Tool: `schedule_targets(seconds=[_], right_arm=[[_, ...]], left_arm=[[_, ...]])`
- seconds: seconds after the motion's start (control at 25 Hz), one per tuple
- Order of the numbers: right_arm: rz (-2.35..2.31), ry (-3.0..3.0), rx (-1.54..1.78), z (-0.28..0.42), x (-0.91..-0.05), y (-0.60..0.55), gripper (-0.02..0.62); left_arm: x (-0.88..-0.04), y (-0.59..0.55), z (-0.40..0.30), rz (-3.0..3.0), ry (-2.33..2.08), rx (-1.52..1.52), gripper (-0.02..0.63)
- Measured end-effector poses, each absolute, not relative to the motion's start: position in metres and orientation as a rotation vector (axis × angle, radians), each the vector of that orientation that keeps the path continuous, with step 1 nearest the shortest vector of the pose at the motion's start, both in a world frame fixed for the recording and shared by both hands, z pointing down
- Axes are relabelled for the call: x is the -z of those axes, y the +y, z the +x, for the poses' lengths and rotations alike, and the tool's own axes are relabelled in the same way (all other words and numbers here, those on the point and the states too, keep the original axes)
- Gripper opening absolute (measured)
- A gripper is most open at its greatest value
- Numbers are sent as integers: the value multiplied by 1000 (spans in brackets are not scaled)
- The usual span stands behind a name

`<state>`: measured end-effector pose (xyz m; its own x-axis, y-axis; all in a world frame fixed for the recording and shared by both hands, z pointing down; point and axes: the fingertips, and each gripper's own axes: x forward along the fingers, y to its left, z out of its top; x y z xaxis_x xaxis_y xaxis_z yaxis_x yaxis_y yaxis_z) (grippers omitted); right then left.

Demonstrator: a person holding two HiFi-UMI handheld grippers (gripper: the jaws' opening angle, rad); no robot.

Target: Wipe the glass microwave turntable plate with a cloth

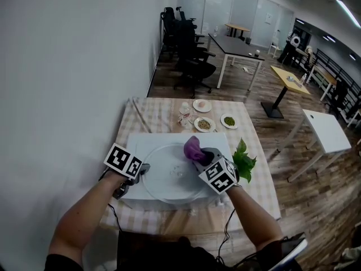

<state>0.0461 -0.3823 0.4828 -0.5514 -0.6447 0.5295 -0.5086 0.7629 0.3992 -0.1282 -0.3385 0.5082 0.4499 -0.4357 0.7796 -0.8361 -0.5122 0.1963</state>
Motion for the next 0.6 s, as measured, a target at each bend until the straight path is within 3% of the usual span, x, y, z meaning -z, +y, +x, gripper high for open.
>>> schedule_targets(seconds=[0.16, 0.24, 0.6], right_arm=[[850, -2276, 237, 44, -485, -384, 115], [848, -2259, 248, 45, -485, -385, 115], [822, -2236, 284, 52, -479, -382, 117]], left_arm=[[-509, -340, -130, 2131, -1065, -873, 137], [-510, -340, -127, 2135, -1065, -860, 95], [-507, -336, -124, 2161, -1104, -832, 91]])
